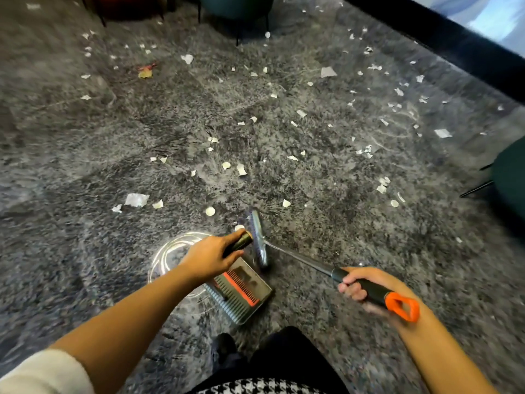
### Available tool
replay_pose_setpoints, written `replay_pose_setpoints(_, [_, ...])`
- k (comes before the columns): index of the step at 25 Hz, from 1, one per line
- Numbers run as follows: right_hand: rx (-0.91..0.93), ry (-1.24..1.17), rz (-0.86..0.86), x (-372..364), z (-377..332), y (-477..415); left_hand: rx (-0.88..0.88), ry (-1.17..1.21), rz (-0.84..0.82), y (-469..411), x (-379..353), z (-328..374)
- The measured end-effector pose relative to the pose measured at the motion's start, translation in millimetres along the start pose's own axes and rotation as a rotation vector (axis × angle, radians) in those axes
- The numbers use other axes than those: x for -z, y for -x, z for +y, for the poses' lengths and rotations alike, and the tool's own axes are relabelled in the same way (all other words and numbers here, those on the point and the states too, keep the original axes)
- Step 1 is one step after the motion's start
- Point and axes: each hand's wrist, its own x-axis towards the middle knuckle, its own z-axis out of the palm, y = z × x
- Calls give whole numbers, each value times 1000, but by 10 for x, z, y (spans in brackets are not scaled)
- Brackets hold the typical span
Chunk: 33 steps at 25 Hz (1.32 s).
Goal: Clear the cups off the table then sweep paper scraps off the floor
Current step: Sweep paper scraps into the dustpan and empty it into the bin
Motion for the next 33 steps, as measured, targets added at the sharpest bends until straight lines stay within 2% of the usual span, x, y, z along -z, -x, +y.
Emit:
replay_pose_setpoints(4, [47,109,116,-58,-494,-260,258,239,174,144,166,-300])
replay_pose_setpoints(8, [180,271,248,-120,-1163,-769,309,444,297,-46,328,-566])
replay_pose_setpoints(12, [260,365,348,-59,-1882,-1141,356,363,233,-421,491,-674])
replay_pose_setpoints(15, [281,444,360,-66,-2300,-1395,393,259,192,-774,627,-722])
replay_pose_setpoints(20, [250,722,313,-295,-2270,-1562,421,154,184,-974,809,-779])
replay_pose_setpoints(26, [75,1003,119,-512,-1706,-1384,424,54,163,-952,788,-789])
replay_pose_setpoints(30, [32,1005,19,-720,-1640,-1264,429,63,149,-941,799,-858])
replay_pose_setpoints(33, [-18,874,-22,-803,-1823,-1105,396,68,157,-924,787,-895])
